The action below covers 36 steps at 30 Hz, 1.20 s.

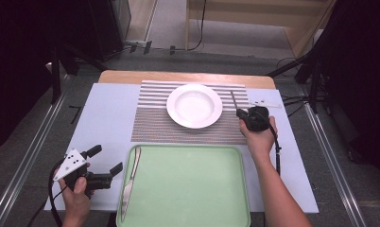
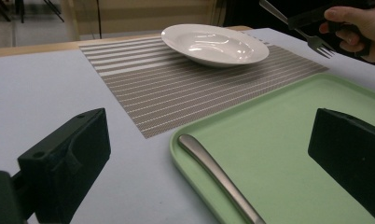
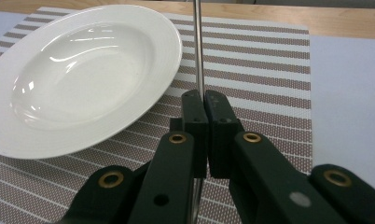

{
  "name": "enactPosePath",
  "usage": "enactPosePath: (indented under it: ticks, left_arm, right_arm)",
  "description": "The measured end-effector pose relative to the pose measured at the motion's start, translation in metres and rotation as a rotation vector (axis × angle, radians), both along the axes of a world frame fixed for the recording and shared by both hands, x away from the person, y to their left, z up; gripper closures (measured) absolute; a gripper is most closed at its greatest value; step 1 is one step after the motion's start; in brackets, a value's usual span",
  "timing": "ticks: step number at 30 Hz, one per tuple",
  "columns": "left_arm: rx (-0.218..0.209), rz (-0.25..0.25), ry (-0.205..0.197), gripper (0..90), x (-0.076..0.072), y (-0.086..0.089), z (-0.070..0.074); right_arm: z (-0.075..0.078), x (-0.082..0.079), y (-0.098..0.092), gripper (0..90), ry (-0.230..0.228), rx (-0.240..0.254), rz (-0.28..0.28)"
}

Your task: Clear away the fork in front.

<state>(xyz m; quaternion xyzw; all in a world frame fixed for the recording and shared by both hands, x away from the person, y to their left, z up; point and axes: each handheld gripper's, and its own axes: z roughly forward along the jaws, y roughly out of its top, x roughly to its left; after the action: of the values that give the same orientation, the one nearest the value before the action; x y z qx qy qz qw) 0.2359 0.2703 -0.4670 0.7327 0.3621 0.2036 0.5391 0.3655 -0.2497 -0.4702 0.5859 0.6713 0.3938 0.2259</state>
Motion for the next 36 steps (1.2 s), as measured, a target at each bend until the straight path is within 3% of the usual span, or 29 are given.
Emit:
enactPosePath:
  ticks: [8,15,19,27,36]
  left_arm:
    - [-0.001,-0.048,-0.003,0.0,0.0,-0.018,0.003]
    - [0.038,-0.108,-0.005,0.0,0.004,-0.037,0.002]
    - [0.037,-0.126,-0.006,0.0,0.006,-0.045,0.003]
    - [0.027,-0.161,-0.017,0.0,0.015,-0.062,0.005]
    - [-0.013,-0.215,-0.021,0.0,0.024,-0.087,0.008]
  right_arm:
    - [-0.001,-0.02,-0.001,86.9,-0.053,0.024,0.029]
    - [0.001,-0.04,0.001,86.9,-0.085,0.049,0.048]
    - [0.0,-0.052,0.005,86.9,-0.101,0.062,0.064]
    - [-0.003,-0.073,0.01,86.9,-0.123,0.074,0.101]
    - [-0.004,-0.091,0.015,86.9,-0.147,0.093,0.141]
